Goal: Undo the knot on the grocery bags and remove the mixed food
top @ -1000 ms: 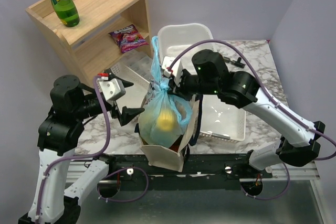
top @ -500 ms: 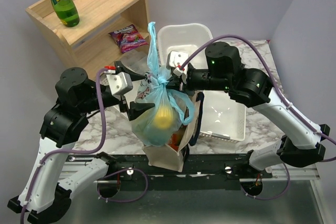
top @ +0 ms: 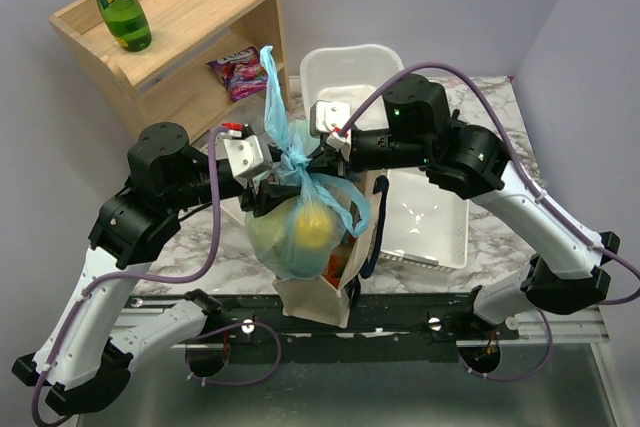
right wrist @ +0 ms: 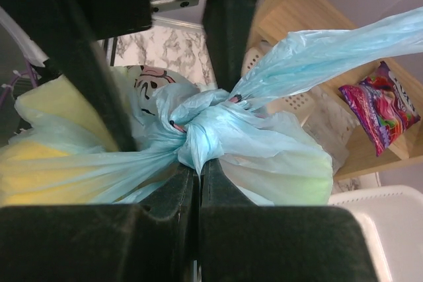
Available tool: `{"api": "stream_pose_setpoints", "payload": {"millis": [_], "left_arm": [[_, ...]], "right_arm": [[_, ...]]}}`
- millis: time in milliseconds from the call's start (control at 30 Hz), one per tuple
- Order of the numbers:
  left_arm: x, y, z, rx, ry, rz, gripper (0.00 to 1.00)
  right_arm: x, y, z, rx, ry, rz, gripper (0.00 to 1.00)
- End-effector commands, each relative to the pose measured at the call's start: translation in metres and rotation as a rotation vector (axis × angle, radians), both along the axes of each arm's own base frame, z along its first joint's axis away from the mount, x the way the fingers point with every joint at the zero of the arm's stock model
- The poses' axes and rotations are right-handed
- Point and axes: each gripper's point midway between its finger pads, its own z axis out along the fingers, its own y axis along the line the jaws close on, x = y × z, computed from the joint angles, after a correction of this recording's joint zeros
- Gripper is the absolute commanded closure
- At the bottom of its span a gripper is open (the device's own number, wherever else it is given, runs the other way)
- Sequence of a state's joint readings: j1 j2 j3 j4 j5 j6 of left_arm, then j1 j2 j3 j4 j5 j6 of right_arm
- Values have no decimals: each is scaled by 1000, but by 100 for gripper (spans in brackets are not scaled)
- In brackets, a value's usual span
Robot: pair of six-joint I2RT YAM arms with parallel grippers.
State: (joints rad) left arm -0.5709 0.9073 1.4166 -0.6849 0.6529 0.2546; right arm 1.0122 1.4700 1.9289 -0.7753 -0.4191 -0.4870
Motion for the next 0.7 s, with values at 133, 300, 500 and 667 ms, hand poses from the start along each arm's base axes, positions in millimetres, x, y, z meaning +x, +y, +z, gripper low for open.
{"api": "stream_pose_setpoints", "payload": {"millis": [133, 300, 500, 667], "left_arm": [[2, 7, 8, -20, 6, 48, 100], [-10, 25, 23, -102, -18, 82, 100], [-14, 49, 73, -215, -56, 173, 100], [-13, 65, 96, -274, -66, 281, 100]], "right_arm": [[3, 13, 63, 218, 24, -41, 97], [16, -5, 78, 259, 58, -182, 34], [65, -51, 93, 336, 80, -509, 0], [118, -102, 58, 297, 165, -722, 0]]}}
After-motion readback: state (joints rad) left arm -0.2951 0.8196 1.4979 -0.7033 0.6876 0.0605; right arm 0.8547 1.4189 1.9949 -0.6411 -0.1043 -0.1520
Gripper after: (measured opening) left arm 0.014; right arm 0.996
